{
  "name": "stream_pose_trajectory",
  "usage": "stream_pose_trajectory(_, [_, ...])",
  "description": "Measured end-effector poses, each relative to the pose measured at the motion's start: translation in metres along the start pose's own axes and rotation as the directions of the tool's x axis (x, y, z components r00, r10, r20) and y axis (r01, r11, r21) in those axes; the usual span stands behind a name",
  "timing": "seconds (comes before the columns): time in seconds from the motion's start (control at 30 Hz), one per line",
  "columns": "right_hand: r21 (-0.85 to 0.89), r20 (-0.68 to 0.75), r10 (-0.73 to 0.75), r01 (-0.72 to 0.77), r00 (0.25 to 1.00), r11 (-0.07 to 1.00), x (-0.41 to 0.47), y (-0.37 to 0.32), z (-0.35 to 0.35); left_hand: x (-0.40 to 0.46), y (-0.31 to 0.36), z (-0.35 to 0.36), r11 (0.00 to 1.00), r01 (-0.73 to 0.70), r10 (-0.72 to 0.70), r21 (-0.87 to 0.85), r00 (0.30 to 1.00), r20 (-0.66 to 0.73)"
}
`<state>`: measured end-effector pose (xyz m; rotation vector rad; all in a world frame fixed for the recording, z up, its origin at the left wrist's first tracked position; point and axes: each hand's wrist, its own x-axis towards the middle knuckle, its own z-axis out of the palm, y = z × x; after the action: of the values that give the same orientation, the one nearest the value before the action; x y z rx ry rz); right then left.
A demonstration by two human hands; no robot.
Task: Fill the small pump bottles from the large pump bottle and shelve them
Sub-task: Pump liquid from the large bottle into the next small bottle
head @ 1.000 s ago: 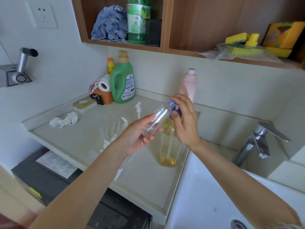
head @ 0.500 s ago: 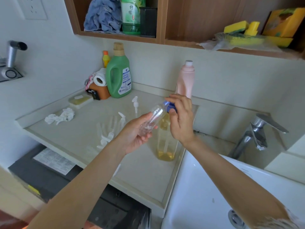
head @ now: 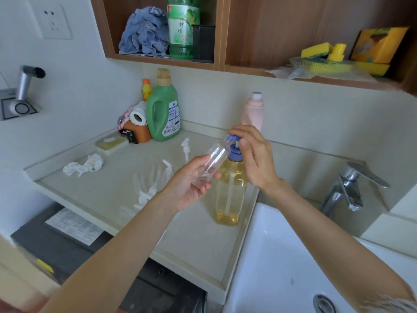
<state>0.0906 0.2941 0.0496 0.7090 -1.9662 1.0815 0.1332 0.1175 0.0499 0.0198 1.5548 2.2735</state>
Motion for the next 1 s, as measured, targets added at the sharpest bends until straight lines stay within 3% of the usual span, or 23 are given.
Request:
stream_pose_trajectory(0.13, [0.003,-0.078,-0.018,0.018,0.997,1.0,-0.009,0.001,0.01,0.002,-0.001,-0.001,0.999,-0.008,0.008,-0.037,1.0,-0.002])
stream_pose_trajectory(0.27, [-0.13,-0.119,-0.081,0.065,0.99,0.989,-0.021,-0.002,0.03,0.003,-0.011,-0.005,0.999,-0.001,0.001,-0.053,1.0,0.001])
stream_pose_trajectory(0.43, [-0.33,-0.102,-0.031,-0.004,0.994,0.944,-0.025,-0.007,0.031,0.003,-0.015,-0.008,0.999,0.005,-0.005,-0.052,1.0,-0.003])
stream_pose_trajectory(0.57, [-0.357,-0.04,-0.007,-0.008,0.999,0.934,-0.023,-0.017,0.022,-0.001,-0.012,-0.002,0.998,-0.01,0.009,-0.066,1.0,-0.007])
stream_pose_trajectory(0.87, [-0.167,0.041,0.056,-0.049,0.998,0.985,0.001,-0.009,0.001,-0.006,-0.003,0.008,0.992,-0.124,0.124,0.004,0.991,-0.056])
stream_pose_trajectory(1.0, [-0.106,-0.009,0.028,-0.028,1.0,0.994,-0.005,-0.009,0.005,-0.007,-0.007,0.013,0.975,-0.201,0.212,0.097,0.97,-0.119])
